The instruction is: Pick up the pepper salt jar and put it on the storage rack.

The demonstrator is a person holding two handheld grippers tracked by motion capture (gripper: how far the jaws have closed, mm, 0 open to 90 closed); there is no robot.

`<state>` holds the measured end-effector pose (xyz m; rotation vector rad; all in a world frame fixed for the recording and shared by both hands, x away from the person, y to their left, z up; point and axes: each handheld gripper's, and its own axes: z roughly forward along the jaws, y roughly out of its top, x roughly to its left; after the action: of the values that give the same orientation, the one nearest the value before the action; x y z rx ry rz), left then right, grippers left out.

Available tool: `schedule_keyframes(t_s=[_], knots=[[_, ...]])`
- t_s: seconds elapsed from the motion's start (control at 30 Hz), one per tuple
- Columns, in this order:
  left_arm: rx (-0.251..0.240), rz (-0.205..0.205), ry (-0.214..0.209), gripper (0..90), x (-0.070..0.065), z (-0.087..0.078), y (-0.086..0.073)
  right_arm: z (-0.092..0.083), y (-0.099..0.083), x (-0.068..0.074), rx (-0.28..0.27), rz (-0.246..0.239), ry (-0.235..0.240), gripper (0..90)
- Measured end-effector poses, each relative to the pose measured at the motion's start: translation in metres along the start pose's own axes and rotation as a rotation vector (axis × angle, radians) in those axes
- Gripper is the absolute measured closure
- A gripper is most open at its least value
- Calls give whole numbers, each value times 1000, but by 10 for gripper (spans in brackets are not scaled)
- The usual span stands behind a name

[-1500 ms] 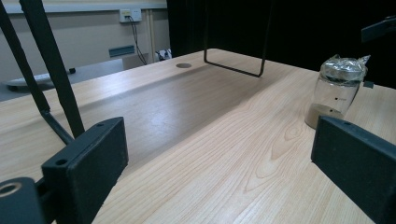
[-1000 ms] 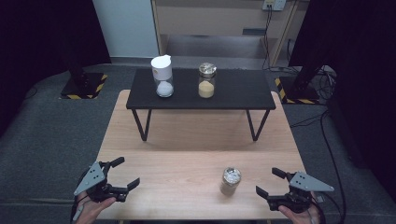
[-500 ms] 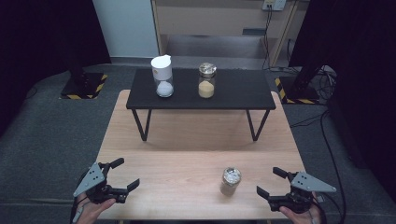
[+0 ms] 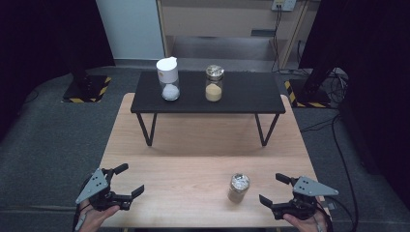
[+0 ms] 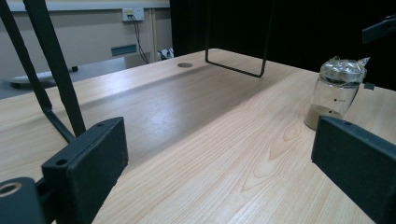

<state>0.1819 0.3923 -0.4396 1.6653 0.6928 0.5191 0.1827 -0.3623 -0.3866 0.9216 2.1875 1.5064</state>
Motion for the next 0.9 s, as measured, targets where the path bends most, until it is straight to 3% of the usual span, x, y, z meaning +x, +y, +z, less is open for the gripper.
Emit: schedule_keyframes(t_s=[0.33, 0.9], knots=[[2, 2, 3, 27, 0, 0, 0, 19, 10, -2, 39, -27, 44, 56], [4, 4, -1, 27, 0, 0, 0, 50, 19, -1, 93, -38, 80, 67]])
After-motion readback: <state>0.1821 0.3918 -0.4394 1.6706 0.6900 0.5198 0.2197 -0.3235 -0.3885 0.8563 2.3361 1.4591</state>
